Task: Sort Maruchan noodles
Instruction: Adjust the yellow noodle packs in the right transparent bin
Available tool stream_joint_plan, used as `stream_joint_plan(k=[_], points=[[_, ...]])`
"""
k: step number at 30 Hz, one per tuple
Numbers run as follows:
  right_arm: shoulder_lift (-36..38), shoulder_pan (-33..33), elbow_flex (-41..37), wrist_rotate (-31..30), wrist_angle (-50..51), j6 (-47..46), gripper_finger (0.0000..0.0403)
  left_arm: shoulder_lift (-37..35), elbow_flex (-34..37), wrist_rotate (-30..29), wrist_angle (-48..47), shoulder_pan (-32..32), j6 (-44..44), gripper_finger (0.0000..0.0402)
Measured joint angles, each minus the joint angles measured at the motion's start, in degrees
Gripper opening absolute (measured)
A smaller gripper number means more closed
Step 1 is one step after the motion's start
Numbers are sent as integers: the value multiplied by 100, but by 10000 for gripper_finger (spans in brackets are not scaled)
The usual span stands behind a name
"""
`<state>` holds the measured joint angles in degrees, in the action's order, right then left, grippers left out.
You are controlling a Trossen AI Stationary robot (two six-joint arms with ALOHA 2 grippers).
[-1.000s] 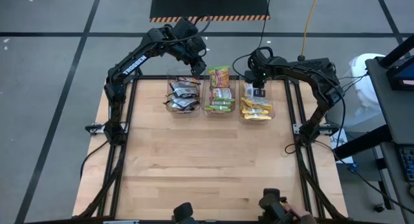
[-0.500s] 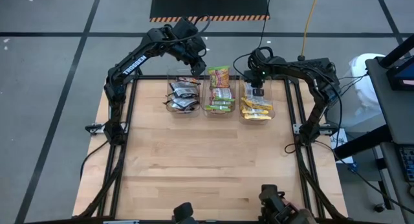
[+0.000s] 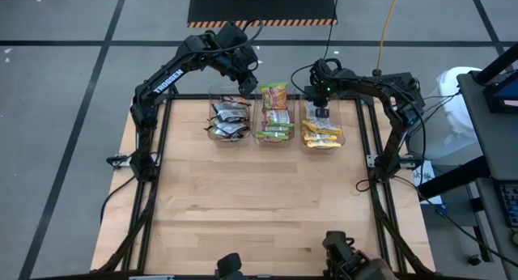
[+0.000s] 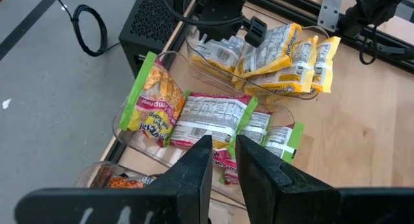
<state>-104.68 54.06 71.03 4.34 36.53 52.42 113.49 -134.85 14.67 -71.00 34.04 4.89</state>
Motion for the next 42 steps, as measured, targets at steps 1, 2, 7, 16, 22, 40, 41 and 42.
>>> stream_joint_plan(k=[1, 2, 7, 16, 22, 40, 41, 42], points=[[0, 2, -1, 3, 25, 36, 28, 0, 0, 1, 0, 0, 1, 74], [-4, 0, -2, 10, 48, 56, 22, 0, 0, 0, 0, 0, 1, 74], [87, -11, -46, 111, 249, 61, 2, 0, 0, 1, -2, 0, 9, 74], [454, -57, -35, 83, 386, 255, 0, 0, 0, -1, 0, 0, 96, 74], [454, -57, -38, 30, 322, 146, 0, 0, 0, -1, 1, 0, 94, 74], [470, -70, -29, 22, 141, -380, 3, 1, 0, -1, 2, -4, 87, 74], [472, -71, -28, 22, 140, -451, 6, 2, 0, -1, 2, -4, 87, 74], [472, -72, -27, 22, 143, -468, 10, 2, 0, -1, 1, -4, 87, 74]])
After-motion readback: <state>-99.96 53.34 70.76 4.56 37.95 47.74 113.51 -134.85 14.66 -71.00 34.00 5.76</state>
